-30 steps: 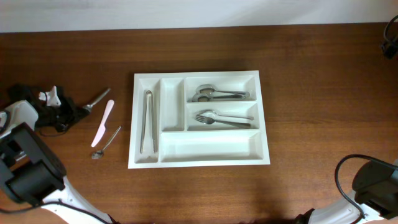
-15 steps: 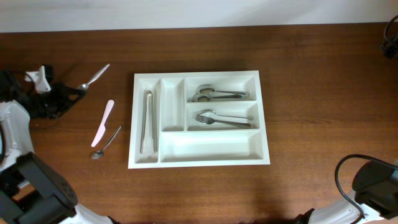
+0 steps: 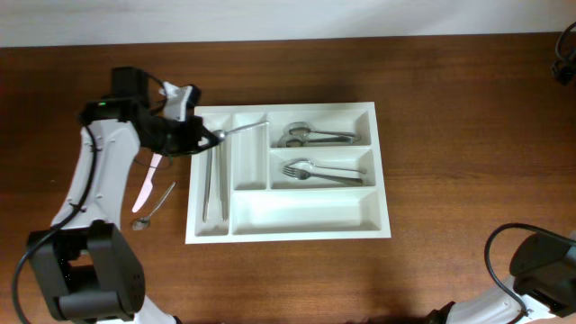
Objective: Pack container
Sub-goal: 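Carry the spoon over the tray toward the bottom compartment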
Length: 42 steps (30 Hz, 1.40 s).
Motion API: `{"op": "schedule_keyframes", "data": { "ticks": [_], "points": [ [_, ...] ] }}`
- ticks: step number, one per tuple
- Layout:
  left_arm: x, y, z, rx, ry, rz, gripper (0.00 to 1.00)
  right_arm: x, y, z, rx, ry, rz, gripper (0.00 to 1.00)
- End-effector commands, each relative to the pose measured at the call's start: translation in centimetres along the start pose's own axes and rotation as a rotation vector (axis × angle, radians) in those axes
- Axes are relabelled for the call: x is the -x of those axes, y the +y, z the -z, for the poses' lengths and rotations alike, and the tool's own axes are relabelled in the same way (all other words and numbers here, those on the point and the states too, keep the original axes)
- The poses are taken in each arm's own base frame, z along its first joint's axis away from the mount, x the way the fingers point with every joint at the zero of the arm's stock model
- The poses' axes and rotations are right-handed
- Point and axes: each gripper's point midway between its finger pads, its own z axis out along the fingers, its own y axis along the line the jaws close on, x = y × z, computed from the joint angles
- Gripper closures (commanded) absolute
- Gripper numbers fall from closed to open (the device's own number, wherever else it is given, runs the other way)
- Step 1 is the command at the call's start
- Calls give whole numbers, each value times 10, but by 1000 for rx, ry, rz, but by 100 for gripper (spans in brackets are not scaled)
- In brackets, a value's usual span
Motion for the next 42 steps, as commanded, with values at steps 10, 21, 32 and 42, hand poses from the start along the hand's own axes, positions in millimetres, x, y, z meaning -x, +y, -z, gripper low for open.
{"op": "schedule_keyframes", "data": {
  "ticks": [10,21,32,42],
  "points": [
    [-55,-67,-41,-16,241,-188,98,-1,1,-2,11,6,-11,1],
    [-31,-69,-51,5,142,-38,98,-1,1,-2,11,6,-11,1],
    [4,-45,-51,146,-7,105,98,-1,1,-2,11,6,-11,1],
    [-8,-48,-49,104,50,17,98,-1,1,-2,11,5,-11,1]
  ]
}}
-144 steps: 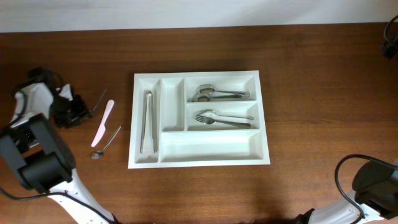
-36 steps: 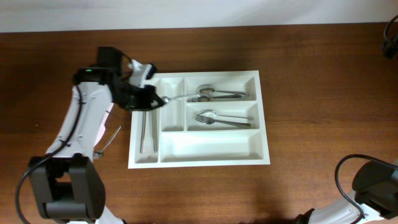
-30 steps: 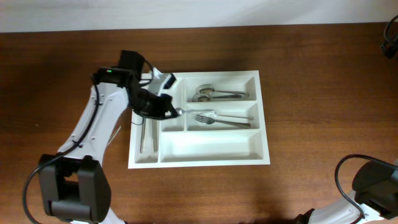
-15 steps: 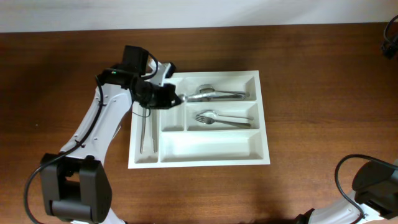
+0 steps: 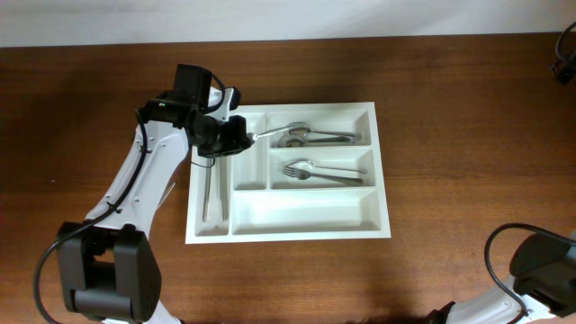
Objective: Pack container
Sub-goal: 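Carry the spoon over the tray toward the bottom compartment, then lower the spoon into the wide bottom compartment and release it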
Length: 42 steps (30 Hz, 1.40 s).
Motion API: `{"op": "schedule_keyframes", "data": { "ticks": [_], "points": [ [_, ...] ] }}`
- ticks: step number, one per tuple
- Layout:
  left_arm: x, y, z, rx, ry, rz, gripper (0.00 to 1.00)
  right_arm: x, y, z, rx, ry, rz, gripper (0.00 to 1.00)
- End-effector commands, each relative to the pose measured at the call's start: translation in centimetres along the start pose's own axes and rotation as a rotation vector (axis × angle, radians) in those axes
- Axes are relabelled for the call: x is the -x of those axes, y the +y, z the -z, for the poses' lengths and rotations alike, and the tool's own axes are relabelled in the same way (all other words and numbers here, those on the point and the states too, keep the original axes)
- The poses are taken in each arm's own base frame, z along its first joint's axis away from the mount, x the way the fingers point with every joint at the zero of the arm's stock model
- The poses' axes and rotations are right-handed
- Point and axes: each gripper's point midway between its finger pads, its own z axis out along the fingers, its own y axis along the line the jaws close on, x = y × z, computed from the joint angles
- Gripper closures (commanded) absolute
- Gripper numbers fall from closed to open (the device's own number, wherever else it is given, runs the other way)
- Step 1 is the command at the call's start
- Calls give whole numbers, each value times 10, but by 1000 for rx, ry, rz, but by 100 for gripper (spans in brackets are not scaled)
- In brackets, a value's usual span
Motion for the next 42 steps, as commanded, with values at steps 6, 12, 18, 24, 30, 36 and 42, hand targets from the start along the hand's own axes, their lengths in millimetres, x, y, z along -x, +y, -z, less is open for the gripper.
{"op": "schedule_keyframes", "data": {
  "ticks": [6,12,18,24,30,36,42],
  "points": [
    [-62,-18,8,-106,233,-169,98,-1,0,-2,11,6,-11,1],
    [-106,-15,23,-119,410,-213,98,-1,0,-2,11,6,-11,1],
    [-115,-17,20,-120,441,-207,98,-1,0,-2,11,6,-11,1],
    [-141,-27,-14,-97,484,-155,98,-1,0,-2,11,6,-11,1],
    [-148,-38,-35,-88,467,-136,98,-1,0,-2,11,5,-11,1],
    [-143,-40,-38,-89,445,-127,96,-1,0,-2,11,5,-11,1],
    [-143,-43,-35,-105,444,-124,65,-1,0,-2,11,6,-11,1]
  ]
}}
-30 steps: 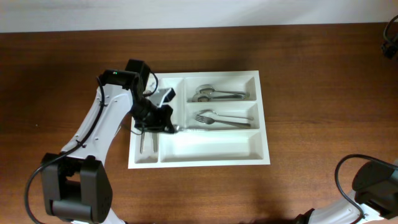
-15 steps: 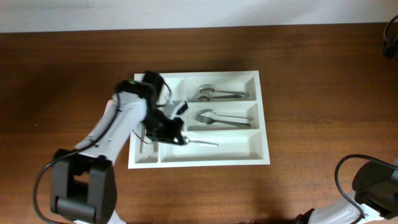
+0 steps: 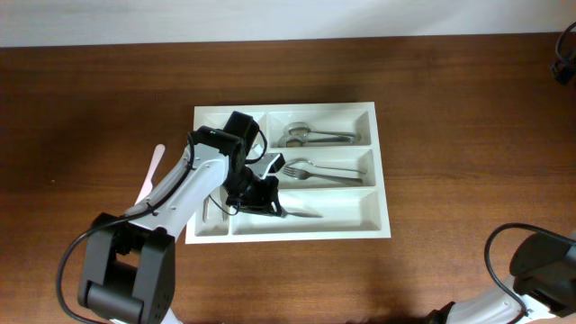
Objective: Pack container
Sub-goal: 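Lower the spoon into the wide bottom compartment and release it, then move the left gripper to the teaspoon on the table and grasp it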
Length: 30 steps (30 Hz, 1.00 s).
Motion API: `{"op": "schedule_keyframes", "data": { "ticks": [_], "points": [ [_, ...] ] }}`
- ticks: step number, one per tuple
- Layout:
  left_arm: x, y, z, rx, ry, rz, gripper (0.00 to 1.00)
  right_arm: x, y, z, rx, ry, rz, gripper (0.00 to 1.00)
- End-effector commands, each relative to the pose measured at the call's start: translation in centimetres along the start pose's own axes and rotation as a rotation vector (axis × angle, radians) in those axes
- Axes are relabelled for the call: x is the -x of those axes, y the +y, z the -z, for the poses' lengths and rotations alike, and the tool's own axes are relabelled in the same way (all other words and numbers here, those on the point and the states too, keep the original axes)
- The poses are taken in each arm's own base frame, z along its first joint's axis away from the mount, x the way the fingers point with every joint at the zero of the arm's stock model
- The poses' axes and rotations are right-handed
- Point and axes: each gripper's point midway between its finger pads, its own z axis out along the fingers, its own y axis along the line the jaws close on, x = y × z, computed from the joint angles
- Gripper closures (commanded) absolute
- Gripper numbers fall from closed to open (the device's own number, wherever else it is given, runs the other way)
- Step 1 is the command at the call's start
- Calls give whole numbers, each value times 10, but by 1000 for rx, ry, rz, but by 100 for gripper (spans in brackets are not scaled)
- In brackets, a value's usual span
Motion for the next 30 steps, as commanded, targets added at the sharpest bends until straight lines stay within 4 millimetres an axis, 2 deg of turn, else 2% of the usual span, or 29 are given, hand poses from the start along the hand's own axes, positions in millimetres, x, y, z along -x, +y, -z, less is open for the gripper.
{"op": "schedule_keyframes", "data": {
  "ticks": [1,3,5,7,8,9,12,15,16,19,22,25,26,28,30],
  "points": [
    [-2,-8,7,-37,-11,5,62,-1,1,-2,11,6,-12,1],
    [-2,-8,16,-38,-23,0,63,-1,1,-2,11,6,-11,1],
    [1,-9,36,-38,-59,-13,72,-1,1,-2,11,6,-11,1],
    [6,-7,60,-28,-115,-21,73,-1,1,-2,11,6,-11,1],
    [12,3,94,19,-199,-8,71,-1,1,-2,11,6,-11,1],
    [14,17,121,80,-263,21,67,-1,1,-2,11,6,-11,1],
    [10,57,174,238,-389,113,48,-1,1,-2,11,6,-11,1],
    [1,90,213,322,-496,202,23,-1,1,-2,11,6,-11,1],
    [-5,104,224,353,-519,219,20,-1,1,-2,11,6,-11,1],
    [-24,146,240,480,-503,288,20,-1,1,-2,11,5,-11,1],
    [-43,181,242,555,-455,392,21,-1,1,-2,11,5,-11,1],
    [-68,200,223,546,-328,485,30,-1,1,-2,11,6,-11,1],
    [-81,207,208,503,-270,588,36,-1,1,-2,11,6,-11,1],
    [-89,215,197,487,-242,632,41,-1,1,-2,11,5,-11,1],
    [-96,227,189,472,-248,669,41,-1,1,-2,11,5,-11,1]
  ]
}}
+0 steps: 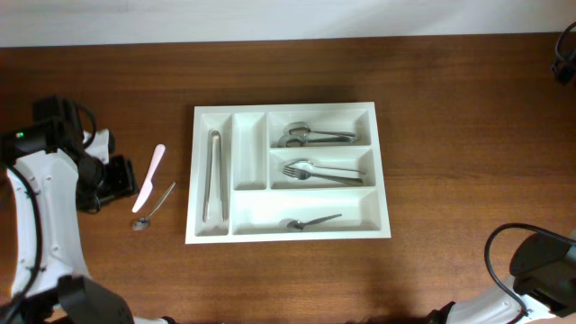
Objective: Pack container
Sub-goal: 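Move the left gripper to the teaspoon on the table and grasp it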
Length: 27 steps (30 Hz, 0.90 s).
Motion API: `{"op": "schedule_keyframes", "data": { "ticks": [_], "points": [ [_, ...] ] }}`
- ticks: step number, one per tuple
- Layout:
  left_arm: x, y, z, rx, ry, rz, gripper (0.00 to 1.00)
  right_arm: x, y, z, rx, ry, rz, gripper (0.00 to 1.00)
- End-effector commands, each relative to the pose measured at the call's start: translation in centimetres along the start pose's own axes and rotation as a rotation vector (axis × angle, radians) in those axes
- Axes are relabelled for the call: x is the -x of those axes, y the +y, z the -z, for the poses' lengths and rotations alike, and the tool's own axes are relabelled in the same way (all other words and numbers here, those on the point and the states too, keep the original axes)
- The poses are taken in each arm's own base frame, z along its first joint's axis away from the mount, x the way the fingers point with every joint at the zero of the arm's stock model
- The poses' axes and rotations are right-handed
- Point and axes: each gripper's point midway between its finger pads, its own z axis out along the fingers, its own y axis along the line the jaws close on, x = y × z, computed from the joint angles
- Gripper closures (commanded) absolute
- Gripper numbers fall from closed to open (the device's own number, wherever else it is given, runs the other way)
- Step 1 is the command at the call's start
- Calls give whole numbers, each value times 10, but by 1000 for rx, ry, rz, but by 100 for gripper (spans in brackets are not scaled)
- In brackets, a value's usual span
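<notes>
The white cutlery tray [382, 171] sits mid-table. Tongs [213, 175] lie in its left slot, spoons [310, 136] in the top right compartment and forks [319, 171] in the middle one. One spoon [313, 220] lies alone in the long bottom compartment. On the table left of the tray are a pink utensil [149, 176] and a small spoon [155, 206]. My left gripper [120, 180] is just left of the pink utensil; it looks open and empty. My right gripper is out of view.
The right arm's base [540, 270] shows at the bottom right corner. A dark object [565, 54] sits at the top right edge. The tray's narrow second slot [250, 148] holds nothing.
My left gripper was down in the tray's bottom compartment with a spoon. Now that spoon lies there by itself, and the gripper is at the table's left beside the pink utensil.
My left gripper held a spoon at the tray's top left corner, then over the top compartments, then low in the long bottom compartment. The spoon now rests in that compartment, and the gripper is back by the loose utensils on the left.
</notes>
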Motion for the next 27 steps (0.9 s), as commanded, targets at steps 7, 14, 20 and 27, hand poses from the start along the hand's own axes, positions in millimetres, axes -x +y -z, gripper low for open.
{"op": "schedule_keyframes", "data": {
  "ticks": [7,14,20,27],
  "points": [
    [-33,38,-47,-158,91,206,41,-1,1,-2,11,5,-10,1],
    [-51,30,-86,-475,6,265,33,-1,1,-2,11,5,-10,1],
    [-48,31,-112,-501,-78,279,31,-1,1,-2,11,6,-10,1],
    [-35,39,-117,-472,-146,277,38,-1,1,-2,11,6,-10,1]
  ]
}}
